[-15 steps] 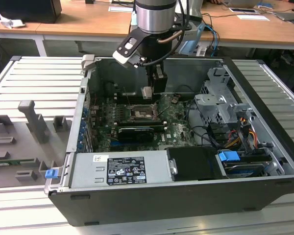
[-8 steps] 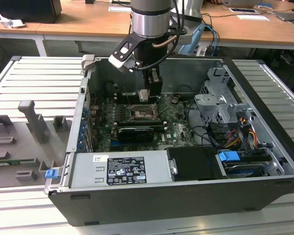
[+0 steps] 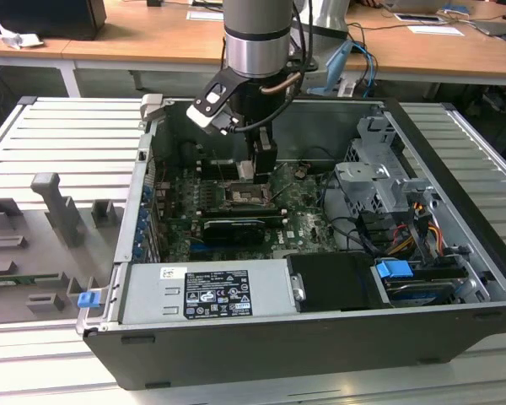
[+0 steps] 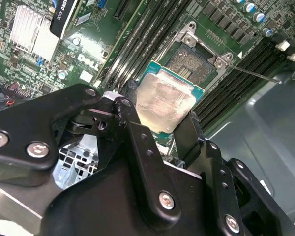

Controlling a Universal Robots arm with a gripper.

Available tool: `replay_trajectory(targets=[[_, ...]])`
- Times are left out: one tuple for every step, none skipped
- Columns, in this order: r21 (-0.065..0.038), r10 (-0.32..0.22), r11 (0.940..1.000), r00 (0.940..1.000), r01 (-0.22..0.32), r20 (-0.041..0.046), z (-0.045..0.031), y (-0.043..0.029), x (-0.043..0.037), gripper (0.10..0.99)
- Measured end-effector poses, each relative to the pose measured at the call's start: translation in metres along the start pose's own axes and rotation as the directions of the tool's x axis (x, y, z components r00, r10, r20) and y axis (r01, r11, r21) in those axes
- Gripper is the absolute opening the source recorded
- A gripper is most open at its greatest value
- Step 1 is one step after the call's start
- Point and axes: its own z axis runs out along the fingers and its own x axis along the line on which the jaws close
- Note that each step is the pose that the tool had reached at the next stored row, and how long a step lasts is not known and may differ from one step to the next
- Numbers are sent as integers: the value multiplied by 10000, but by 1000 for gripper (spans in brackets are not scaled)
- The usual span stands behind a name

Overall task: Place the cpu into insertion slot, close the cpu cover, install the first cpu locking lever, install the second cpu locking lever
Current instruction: 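Place the cpu into insertion slot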

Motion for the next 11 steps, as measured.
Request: replay_trajectory(targets=[[0,0,10000,10000,0,0,8,-1,0,541],[-1,0,10000,10000,0,-1,16,-1,0,541],[0,7,10000,10000,-7,3,44,-4,-1,541],[0,9,10000,10000,-9,4,70,-6,-1,541],[0,15,10000,10000,-15,4,90,-8,2,541],[-1,22,10000,10000,-22,4,117,-10,7,541],[-1,22,10000,10000,-22,3,143,-11,8,541],[-1,21,10000,10000,-21,4,161,-12,9,541],[0,22,10000,10000,-22,5,182,-14,10,541],[-1,22,10000,10000,-22,5,199,-16,10,541],[-1,26,10000,10000,-26,5,222,-18,13,541]])
